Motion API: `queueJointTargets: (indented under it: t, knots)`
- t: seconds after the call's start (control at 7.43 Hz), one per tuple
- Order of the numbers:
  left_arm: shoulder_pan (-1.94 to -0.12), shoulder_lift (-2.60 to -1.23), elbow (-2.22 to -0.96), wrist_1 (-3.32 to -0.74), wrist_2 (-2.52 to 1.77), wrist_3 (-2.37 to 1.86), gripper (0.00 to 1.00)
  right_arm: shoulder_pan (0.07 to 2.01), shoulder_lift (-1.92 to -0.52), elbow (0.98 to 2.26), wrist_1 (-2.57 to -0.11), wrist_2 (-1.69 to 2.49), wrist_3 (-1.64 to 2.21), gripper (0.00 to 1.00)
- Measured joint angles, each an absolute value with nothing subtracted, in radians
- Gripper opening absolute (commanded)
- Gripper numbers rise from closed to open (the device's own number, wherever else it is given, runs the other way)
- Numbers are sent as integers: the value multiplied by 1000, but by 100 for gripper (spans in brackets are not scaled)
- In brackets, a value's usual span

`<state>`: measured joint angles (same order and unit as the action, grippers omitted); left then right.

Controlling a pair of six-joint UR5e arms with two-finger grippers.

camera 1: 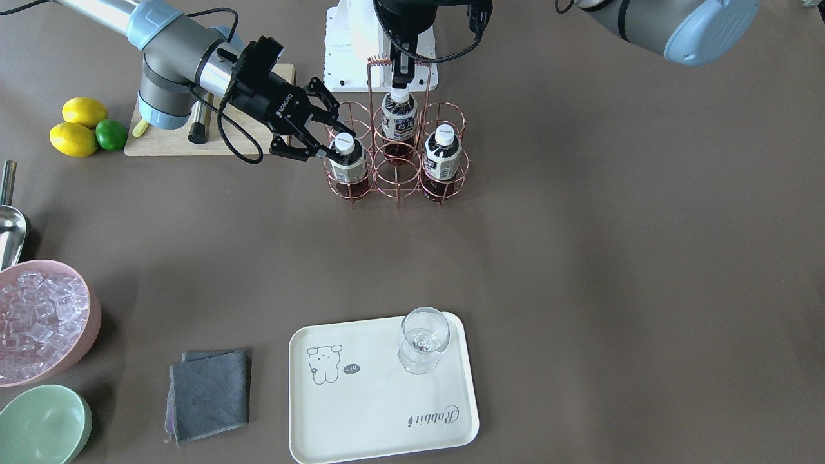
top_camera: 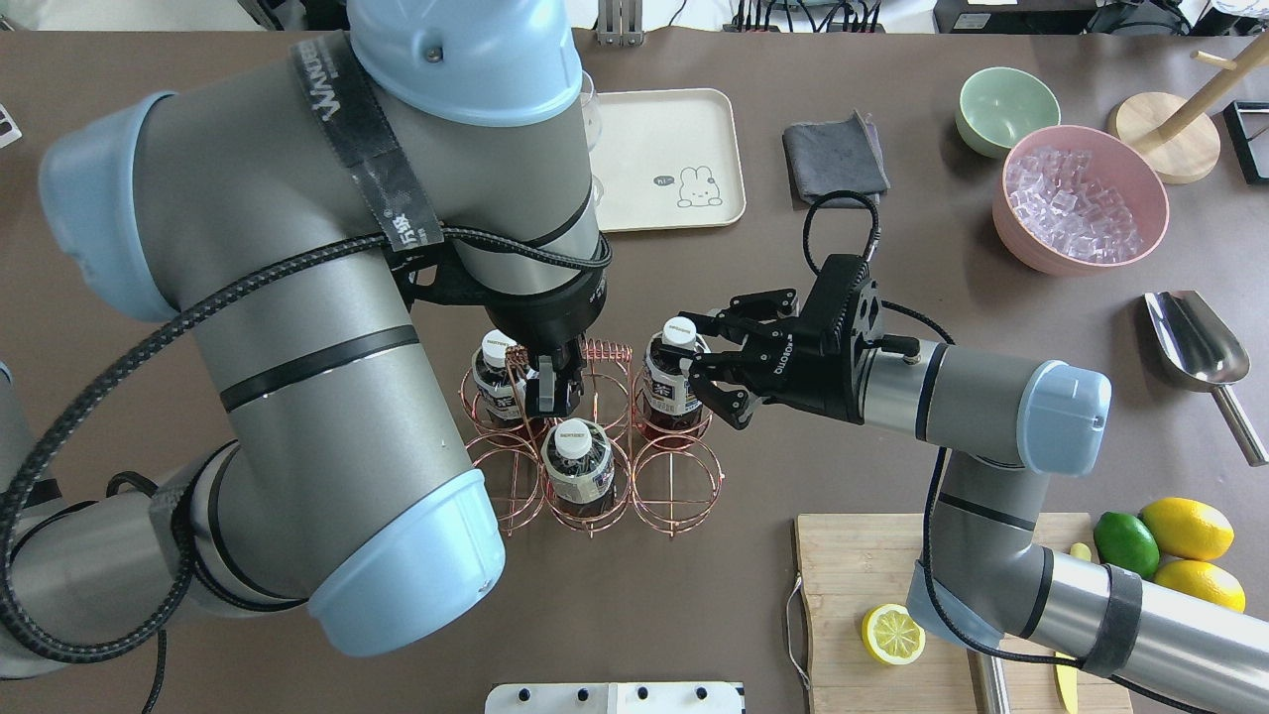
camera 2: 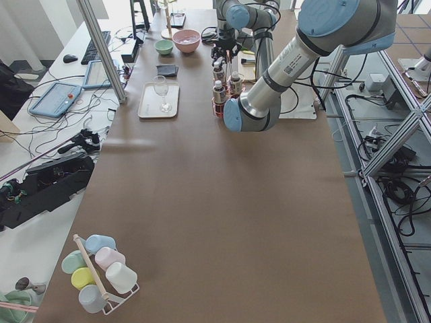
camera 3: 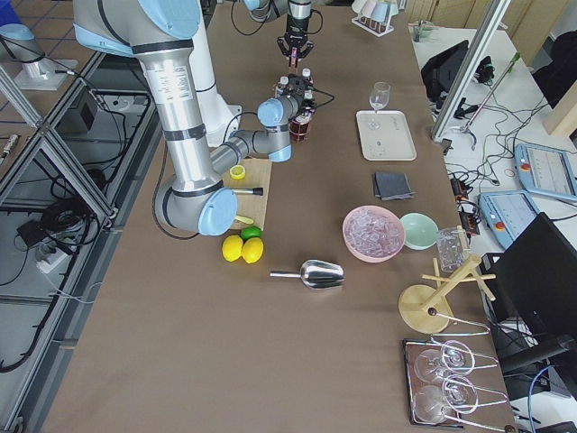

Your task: Take tea from basket to plate

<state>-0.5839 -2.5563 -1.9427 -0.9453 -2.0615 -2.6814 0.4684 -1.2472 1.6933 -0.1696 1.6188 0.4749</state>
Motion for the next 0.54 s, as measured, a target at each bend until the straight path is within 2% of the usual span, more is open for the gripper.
queueJointTargets:
  t: [0.13, 0.27, 0.4, 0.54]
  knots:
    - [-584, -2556, -1944, -945, -2062, -2681, 0, 468, -1247, 1694, -171, 1619, 473, 27]
    - [-584, -2557, -1945, -945, -2062, -2681, 0, 468, -1247, 1694, -171, 1618, 473, 10]
    - [-584, -2558, -1946, -945, -2062, -2681, 0, 469, -1247, 1694, -172, 1618, 472, 0]
    - [-584, -2558, -1947, -945, -2062, -2681, 0, 470, -1248, 1695, -172, 1618, 471, 0]
